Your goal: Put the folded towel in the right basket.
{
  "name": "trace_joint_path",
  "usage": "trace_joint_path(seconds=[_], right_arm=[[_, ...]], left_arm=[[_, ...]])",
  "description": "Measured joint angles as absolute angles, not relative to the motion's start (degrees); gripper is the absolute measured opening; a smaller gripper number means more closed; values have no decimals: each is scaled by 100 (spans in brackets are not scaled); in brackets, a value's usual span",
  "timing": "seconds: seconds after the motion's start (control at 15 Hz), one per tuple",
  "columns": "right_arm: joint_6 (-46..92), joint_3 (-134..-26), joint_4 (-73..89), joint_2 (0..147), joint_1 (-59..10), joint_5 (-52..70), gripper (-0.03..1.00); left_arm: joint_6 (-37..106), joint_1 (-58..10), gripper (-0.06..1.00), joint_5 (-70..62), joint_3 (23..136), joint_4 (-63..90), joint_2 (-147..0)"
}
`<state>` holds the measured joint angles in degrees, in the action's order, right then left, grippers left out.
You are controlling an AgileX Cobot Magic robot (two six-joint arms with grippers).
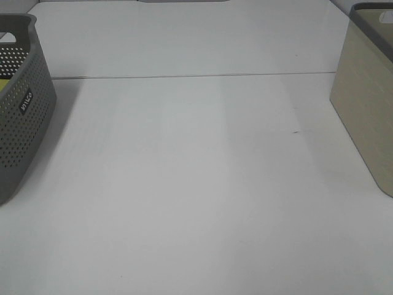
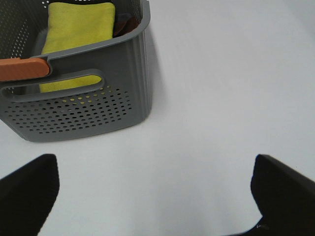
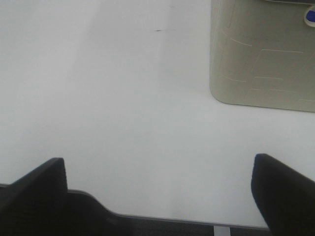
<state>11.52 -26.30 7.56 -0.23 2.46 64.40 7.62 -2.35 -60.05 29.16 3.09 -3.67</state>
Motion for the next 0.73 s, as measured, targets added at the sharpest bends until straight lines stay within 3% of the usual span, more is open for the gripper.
trace_joint_path(seconds=[0.73], right_arm=[[1152,-2630,756,-23,246,6440,98]], left_arm=[[762,-235,99,-6005,2916,309,-367]])
